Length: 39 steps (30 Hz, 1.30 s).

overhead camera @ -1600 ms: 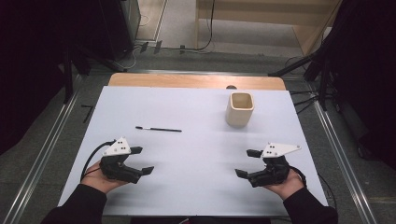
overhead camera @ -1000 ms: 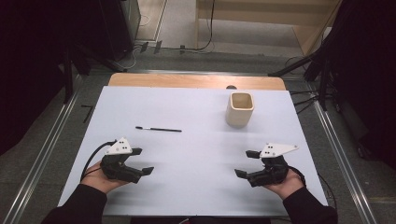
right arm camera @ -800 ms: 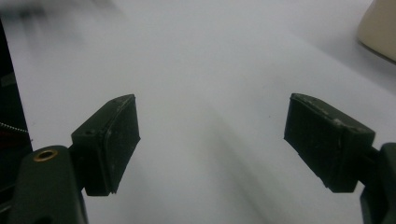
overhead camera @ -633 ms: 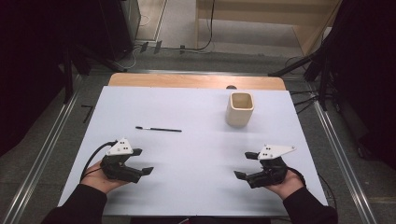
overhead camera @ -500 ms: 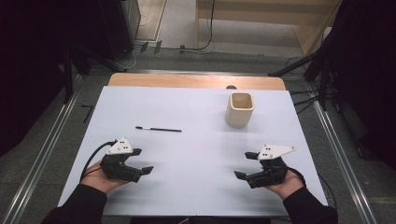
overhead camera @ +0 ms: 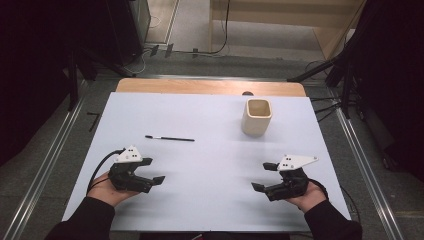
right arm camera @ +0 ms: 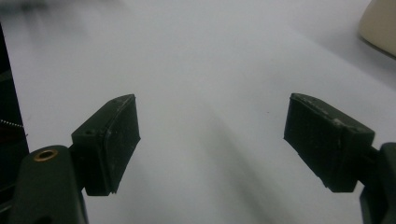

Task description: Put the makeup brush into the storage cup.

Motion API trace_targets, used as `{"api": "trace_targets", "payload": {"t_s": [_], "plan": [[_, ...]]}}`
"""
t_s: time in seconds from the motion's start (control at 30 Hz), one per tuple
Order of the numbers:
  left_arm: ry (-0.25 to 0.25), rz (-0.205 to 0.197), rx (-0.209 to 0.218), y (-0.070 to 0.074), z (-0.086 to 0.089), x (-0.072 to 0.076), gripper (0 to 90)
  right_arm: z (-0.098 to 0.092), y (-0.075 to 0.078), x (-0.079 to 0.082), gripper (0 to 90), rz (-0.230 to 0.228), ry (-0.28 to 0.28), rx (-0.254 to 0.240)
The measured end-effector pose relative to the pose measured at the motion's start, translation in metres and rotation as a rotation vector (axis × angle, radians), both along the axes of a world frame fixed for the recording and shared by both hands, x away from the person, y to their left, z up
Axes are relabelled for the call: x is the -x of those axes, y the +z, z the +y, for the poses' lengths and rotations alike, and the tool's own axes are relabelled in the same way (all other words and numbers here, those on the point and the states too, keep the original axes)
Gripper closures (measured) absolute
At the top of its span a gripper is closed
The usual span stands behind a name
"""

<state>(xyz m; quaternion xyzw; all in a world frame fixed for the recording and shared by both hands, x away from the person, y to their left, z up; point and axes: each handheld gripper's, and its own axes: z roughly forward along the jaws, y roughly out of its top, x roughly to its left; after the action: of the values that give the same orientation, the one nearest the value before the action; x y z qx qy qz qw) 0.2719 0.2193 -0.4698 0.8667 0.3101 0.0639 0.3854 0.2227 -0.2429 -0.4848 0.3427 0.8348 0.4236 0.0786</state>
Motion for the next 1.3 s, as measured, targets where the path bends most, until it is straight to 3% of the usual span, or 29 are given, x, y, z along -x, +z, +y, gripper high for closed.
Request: {"api": "trace_targets", "payload": {"t_s": [0.53, 0.67, 0.77, 1.3], "plan": [[0.025, -0.006, 0.009, 0.000, -0.008, -0.019, 20.8, -0.006, -0.001, 0.007, 19.3, 0.001, -0.026, -0.009], [0.035, -0.008, 0.032, 0.001, -0.006, -0.023, 21.3, -0.009, -0.001, 0.008, 19.2, -0.010, -0.057, 0.007], [0.040, -0.013, 0.025, 0.001, -0.004, -0.028, 21.6, -0.011, -0.003, 0.006, 19.0, 0.000, -0.084, -0.001], [0.084, -0.035, 0.008, 0.007, -0.008, -0.051, 21.7, -0.008, -0.002, 0.006, 19.0, -0.005, -0.066, -0.006]]}}
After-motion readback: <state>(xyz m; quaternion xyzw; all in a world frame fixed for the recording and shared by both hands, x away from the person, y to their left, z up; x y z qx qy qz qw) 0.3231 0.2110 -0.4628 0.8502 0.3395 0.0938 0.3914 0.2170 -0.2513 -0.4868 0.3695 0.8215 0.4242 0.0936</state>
